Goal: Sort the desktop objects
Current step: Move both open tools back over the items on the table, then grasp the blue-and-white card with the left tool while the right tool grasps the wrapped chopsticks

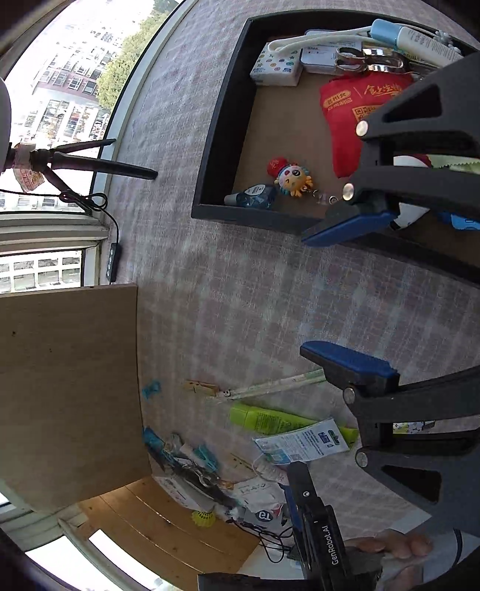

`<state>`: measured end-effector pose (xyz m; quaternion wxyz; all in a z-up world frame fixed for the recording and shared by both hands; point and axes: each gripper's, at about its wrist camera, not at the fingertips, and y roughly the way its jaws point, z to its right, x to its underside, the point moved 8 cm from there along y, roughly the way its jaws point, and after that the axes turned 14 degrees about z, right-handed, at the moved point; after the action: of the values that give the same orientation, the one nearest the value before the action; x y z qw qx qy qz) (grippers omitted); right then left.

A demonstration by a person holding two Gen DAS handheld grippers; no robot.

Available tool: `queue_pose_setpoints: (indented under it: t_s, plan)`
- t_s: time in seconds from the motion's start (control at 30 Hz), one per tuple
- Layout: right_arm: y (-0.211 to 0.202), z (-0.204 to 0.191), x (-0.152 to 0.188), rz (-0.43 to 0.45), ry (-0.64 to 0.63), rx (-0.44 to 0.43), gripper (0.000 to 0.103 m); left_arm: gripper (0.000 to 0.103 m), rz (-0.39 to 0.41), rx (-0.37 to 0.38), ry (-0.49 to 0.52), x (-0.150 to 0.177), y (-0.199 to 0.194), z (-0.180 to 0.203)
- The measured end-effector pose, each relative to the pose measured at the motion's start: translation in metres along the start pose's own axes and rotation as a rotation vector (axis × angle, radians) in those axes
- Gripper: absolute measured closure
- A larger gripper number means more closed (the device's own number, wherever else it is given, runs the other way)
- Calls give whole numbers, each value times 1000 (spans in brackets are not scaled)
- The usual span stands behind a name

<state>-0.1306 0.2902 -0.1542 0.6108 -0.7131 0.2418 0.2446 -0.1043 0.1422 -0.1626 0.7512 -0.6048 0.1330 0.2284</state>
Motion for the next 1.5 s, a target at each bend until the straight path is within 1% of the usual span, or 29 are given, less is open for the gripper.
queue_pose_setpoints:
  t_s: [0.17, 0.3, 0.4, 0.57, 0.7, 0.93, 1.03, 1.13, 1.2, 1.27, 1.33, 1.4, 1.5]
  plan:
    - [33, -40, 1, -57, -98, -56, 51, 42, -26, -32, -51, 0, 11, -10]
    - [55, -63, 4, -94, -152, -87, 51, 41, -50, -51, -77, 4, 20, -14]
    - [68, -72, 7, -117, -183, -88, 51, 41, -66, -58, -99, 7, 26, -16]
    - [83, -78, 10, -139, -199, -86, 51, 41, -78, -62, -129, 9, 32, -16]
    - [89, -78, 11, -147, -203, -83, 51, 41, -94, -63, -134, 11, 39, -10]
    - [96, -79, 13, -152, -233, -66, 54, 41, -98, -96, -118, 17, 50, -6]
    - [101, -82, 15, -158, -242, -67, 55, 45, -91, -105, -102, 18, 50, -7]
    - [107, -85, 17, -161, -259, -58, 55, 45, -87, -104, -97, 20, 49, -10]
    - [110, -87, 16, -158, -271, -51, 57, 46, -84, -99, -96, 21, 49, -13]
    - [112, -90, 15, -149, -297, -41, 61, 46, -82, -92, -100, 22, 47, -16]
    - [111, -91, 13, -150, -298, -43, 70, 47, -78, -90, -106, 23, 46, -18]
    - [111, -91, 12, -152, -301, -36, 86, 48, -77, -86, -108, 24, 44, -19]
    - [110, -86, 10, -159, -264, -45, 88, 48, -73, -77, -109, 28, 38, -21]
